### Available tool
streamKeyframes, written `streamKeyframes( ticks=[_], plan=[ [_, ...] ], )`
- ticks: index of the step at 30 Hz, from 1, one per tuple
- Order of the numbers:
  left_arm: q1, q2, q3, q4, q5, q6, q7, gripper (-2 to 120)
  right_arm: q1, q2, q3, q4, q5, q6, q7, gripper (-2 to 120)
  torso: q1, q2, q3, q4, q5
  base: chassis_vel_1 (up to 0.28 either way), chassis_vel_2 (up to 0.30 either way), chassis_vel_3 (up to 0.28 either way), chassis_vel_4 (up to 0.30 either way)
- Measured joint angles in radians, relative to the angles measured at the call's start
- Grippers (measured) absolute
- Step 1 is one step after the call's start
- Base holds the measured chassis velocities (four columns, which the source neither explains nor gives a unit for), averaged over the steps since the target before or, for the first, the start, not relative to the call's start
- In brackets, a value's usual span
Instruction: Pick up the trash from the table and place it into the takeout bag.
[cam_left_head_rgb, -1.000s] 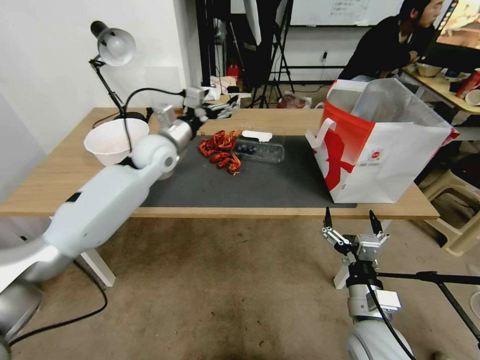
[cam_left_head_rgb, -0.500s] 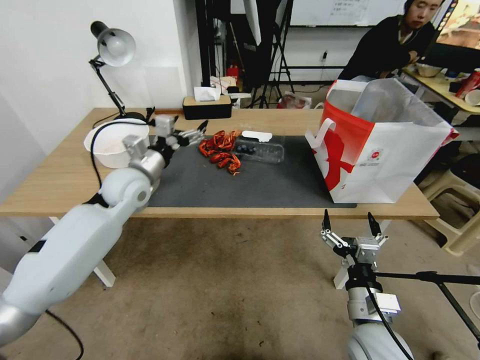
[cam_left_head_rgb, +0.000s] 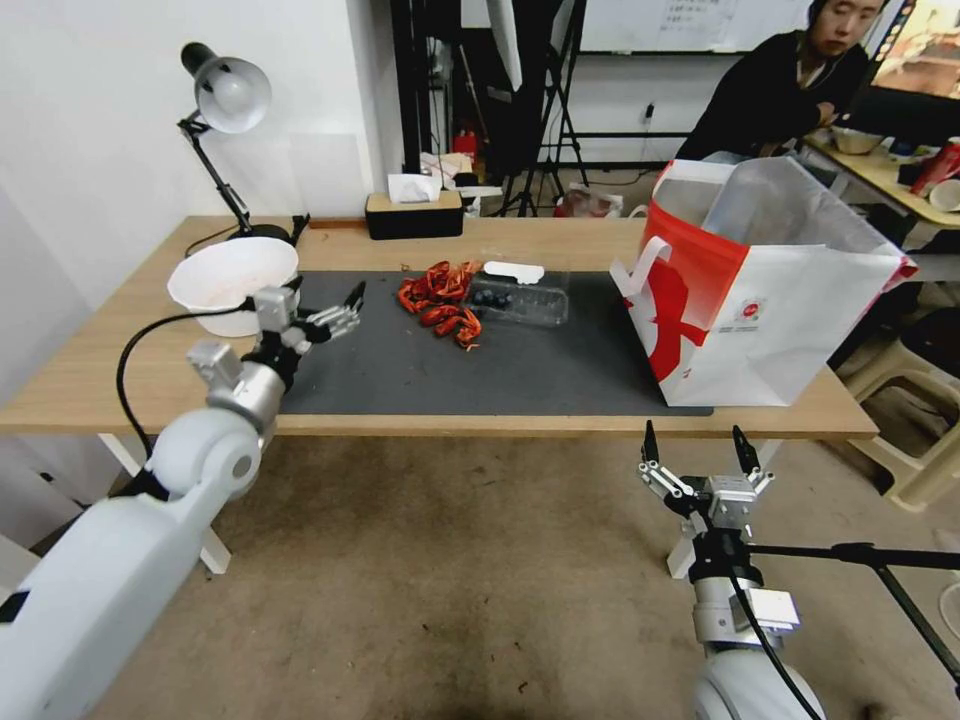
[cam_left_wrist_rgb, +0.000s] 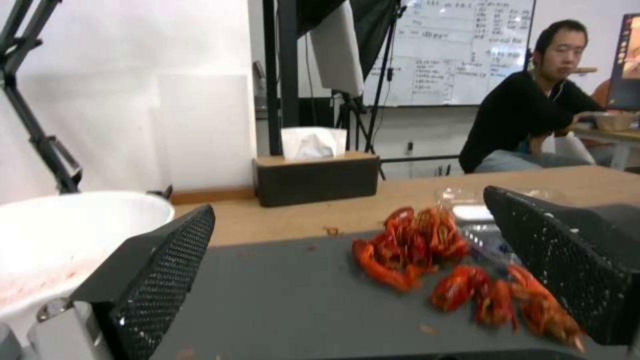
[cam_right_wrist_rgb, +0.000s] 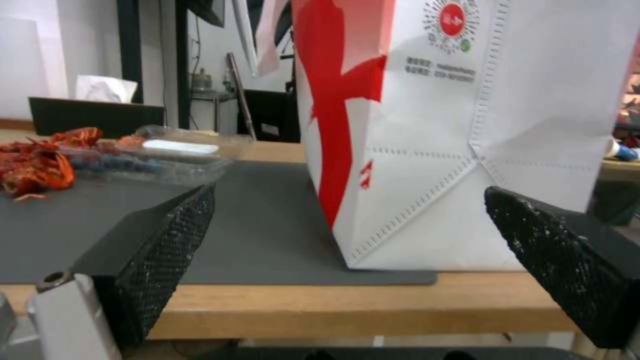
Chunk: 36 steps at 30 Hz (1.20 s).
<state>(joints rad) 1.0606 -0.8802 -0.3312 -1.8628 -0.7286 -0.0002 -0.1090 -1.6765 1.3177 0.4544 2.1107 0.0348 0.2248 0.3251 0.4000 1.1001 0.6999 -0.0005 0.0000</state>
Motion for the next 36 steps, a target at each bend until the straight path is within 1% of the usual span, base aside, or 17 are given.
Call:
streamKeyframes(
  ticks=[2, 3, 4, 6, 8, 10, 11, 13, 23, 29, 36],
  plan=[
    [0.021, -0.009, -0.011, -0.006, 0.012, -0.003, -0.001, 100, -0.001, 0.001, 0.001, 0.001, 0.000, 0.000, 0.000, 100, 0.000, 0.000, 0.000, -0.0001, 0.0000, 0.000, 0.000, 0.000, 0.000],
    [0.071, -0.030, -0.035, -0.019, 0.055, -0.014, -0.003, 100, 0.000, 0.002, 0.002, 0.001, -0.001, 0.001, 0.000, 100, 0.000, 0.000, 0.000, 0.0003, 0.0001, 0.000, 0.000, 0.000, 0.000],
    [0.071, -0.030, -0.035, -0.019, 0.055, -0.014, -0.003, 100, 0.000, 0.002, 0.002, 0.001, -0.001, 0.001, 0.000, 100, 0.000, 0.000, 0.000, 0.0003, 0.0001, 0.000, 0.000, 0.000, 0.000],
    [0.149, -0.063, -0.069, -0.044, 0.115, -0.033, -0.002, 100, 0.004, 0.002, 0.003, 0.001, -0.001, 0.001, 0.000, 100, 0.000, 0.000, 0.000, 0.0010, 0.0000, 0.000, 0.000, 0.000, 0.000],
    [0.164, -0.070, -0.076, -0.049, 0.124, -0.036, -0.003, 100, 0.004, 0.002, 0.003, 0.000, -0.001, 0.001, 0.000, 100, 0.000, 0.000, 0.000, 0.0009, 0.0000, 0.000, 0.000, 0.000, 0.000],
    [0.217, -0.097, -0.101, -0.065, 0.159, -0.053, -0.003, 100, 0.005, 0.001, 0.003, 0.000, -0.001, 0.000, 0.000, 100, 0.000, 0.000, 0.000, 0.0005, 0.0000, 0.000, 0.000, 0.000, 0.000],
    [0.217, -0.097, -0.101, -0.065, 0.159, -0.053, -0.003, 100, 0.005, 0.001, 0.003, 0.000, -0.001, 0.000, 0.000, 100, 0.000, 0.000, 0.000, 0.0005, 0.0000, 0.000, 0.000, 0.000, 0.000],
    [0.257, -0.117, -0.121, -0.070, 0.190, -0.079, -0.002, 100, 0.007, 0.001, 0.003, -0.001, -0.001, -0.001, 0.000, 100, 0.000, 0.000, 0.000, 0.0005, 0.0001, 0.000, 0.000, 0.000, 0.000],
    [0.347, -0.144, -0.176, -0.099, 0.218, -0.116, 0.002, 100, 0.011, 0.003, -0.001, -0.005, -0.001, -0.001, -0.007, 100, 0.000, 0.000, 0.000, 0.0005, 0.0000, 0.000, 0.000, 0.000, 0.000],
    [0.373, -0.152, -0.189, -0.106, 0.227, -0.128, 0.005, 100, 0.013, 0.004, -0.001, -0.005, -0.002, -0.002, -0.008, 100, 0.000, 0.000, 0.000, 0.0004, 0.0002, 0.000, 0.000, 0.000, 0.000],
    [0.409, -0.161, -0.200, -0.104, 0.232, -0.159, 0.024, 100, 0.016, 0.005, -0.002, -0.009, -0.004, -0.003, -0.010, 100, 0.000, 0.000, 0.000, 0.0004, 0.0001, 0.000, 0.000, 0.000, 0.000]
  ],
)
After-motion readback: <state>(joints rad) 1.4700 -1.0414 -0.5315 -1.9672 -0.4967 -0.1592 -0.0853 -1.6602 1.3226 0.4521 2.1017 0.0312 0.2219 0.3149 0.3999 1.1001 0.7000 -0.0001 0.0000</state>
